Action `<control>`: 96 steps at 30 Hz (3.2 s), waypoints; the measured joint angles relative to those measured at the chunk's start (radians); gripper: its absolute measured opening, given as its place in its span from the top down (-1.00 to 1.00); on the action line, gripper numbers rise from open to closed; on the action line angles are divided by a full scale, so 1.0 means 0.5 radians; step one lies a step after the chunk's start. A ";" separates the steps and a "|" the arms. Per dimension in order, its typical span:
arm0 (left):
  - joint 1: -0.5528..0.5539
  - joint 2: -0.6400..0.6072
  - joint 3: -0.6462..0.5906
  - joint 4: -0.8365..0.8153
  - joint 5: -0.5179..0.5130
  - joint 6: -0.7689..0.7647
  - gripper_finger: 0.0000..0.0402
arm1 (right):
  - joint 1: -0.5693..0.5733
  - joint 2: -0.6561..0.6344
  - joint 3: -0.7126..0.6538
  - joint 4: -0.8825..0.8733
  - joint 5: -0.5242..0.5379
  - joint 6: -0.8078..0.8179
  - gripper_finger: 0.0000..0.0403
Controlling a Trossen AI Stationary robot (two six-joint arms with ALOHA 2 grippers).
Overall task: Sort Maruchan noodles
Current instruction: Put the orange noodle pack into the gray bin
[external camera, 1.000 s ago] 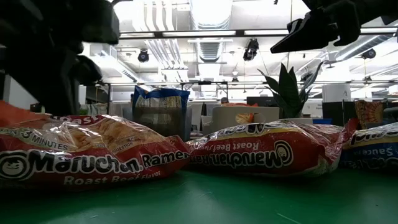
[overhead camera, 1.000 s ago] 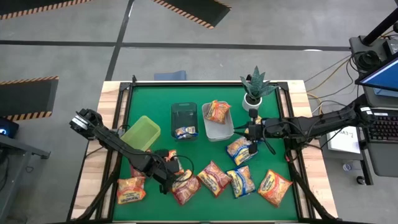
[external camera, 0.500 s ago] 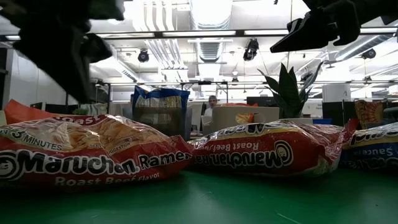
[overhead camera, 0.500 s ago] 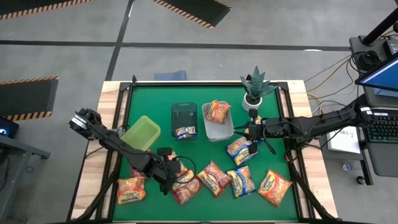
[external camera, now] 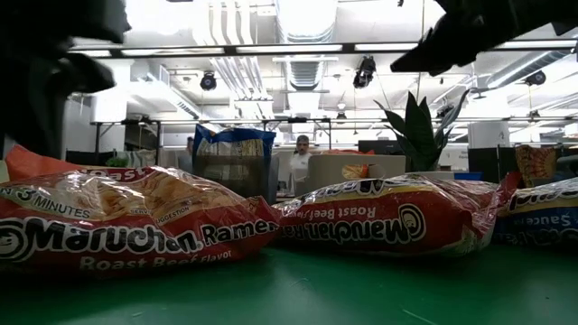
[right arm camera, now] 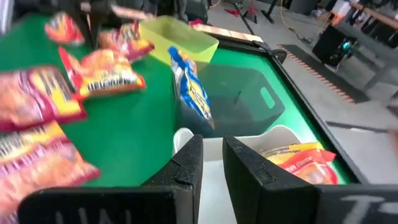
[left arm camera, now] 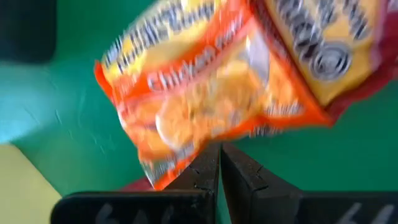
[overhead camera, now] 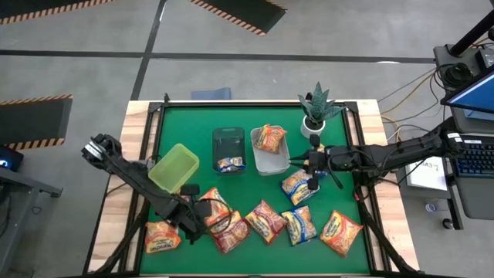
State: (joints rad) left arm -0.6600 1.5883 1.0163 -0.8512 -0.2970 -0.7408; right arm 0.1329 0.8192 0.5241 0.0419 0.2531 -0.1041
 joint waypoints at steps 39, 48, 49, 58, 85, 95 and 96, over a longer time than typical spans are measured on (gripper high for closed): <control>0.010 -0.102 -0.435 1.040 -0.591 0.559 1.00 | 0.194 1.555 1.120 0.016 -0.337 1.419 0.74; -0.032 -0.092 -0.717 1.657 -0.588 0.555 1.00 | 0.201 1.911 1.488 -0.423 -0.350 1.471 0.74; -0.032 -0.092 -0.741 1.706 -0.587 0.546 1.00 | 0.199 1.941 1.519 -0.457 -0.349 1.472 0.74; -0.031 -0.058 -0.877 1.736 -0.584 0.346 1.00 | 0.163 2.066 1.636 -0.512 -0.367 1.484 0.51; -0.044 0.166 -0.923 2.020 -0.555 0.263 1.00 | 0.099 2.165 1.630 -0.276 -0.085 1.920 -0.64; -0.044 0.168 -0.927 2.061 -0.560 0.278 1.00 | 0.079 2.363 1.658 -0.052 -0.166 1.956 -0.62; -0.044 0.168 -0.927 2.066 -0.560 0.280 1.00 | 0.078 2.382 1.659 0.000 -0.196 1.956 -0.62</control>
State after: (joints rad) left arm -0.6819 1.6722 0.5529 0.1816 -0.5772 -0.6010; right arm 0.1719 2.0101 1.3536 0.0417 0.1553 0.8742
